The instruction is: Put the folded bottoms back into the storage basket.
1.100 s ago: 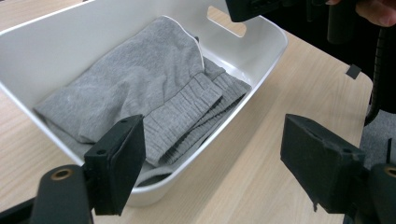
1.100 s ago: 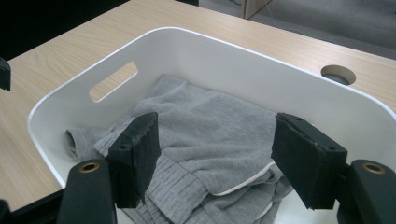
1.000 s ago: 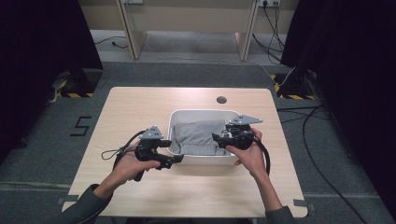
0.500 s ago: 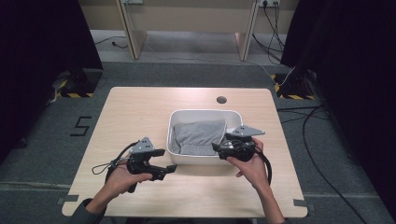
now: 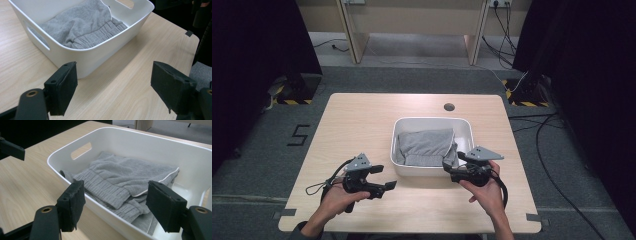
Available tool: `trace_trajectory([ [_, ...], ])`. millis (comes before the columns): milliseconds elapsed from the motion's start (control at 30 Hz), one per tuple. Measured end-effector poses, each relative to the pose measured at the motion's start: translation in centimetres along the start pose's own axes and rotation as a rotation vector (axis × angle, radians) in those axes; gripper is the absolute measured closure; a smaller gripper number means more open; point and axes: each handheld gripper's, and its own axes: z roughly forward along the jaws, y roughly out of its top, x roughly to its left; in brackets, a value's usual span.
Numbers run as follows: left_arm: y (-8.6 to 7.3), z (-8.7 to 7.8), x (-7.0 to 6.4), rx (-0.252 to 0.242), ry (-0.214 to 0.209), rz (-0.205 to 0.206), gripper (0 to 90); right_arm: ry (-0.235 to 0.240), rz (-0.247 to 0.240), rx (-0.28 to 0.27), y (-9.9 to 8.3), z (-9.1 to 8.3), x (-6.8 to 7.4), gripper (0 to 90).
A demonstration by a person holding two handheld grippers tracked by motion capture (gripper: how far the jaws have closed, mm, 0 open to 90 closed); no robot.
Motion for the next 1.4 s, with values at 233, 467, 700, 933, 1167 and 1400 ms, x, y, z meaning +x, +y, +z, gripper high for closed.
trace_trajectory([
  [233,-1.0,0.1,-0.1,0.006,-0.004,0.007,18.7,0.002,0.000,-0.009,-0.9,-0.9,0.0,31.8],
  [467,-2.5,0.5,0.7,0.027,0.004,-0.019,17.5,-0.004,0.010,-0.014,-1.8,-1.6,0.0,31.8],
  [700,-3.4,0.4,1.3,0.029,0.010,-0.043,16.8,-0.011,0.035,-0.018,-3.0,-2.2,-0.3,31.7],
  [933,-4.7,0.2,2.0,0.023,0.029,-0.058,16.3,-0.026,0.039,-0.009,-4.4,-3.1,-0.2,31.7],
  [1167,-6.0,0.1,2.5,0.045,0.064,-0.060,16.2,-0.043,0.052,-0.012,-5.2,-4.1,-0.4,31.7],
  [1400,-6.8,0.0,2.3,0.053,0.087,-0.035,16.2,-0.060,0.049,-0.007,-5.9,-4.7,-0.1,31.7],
])
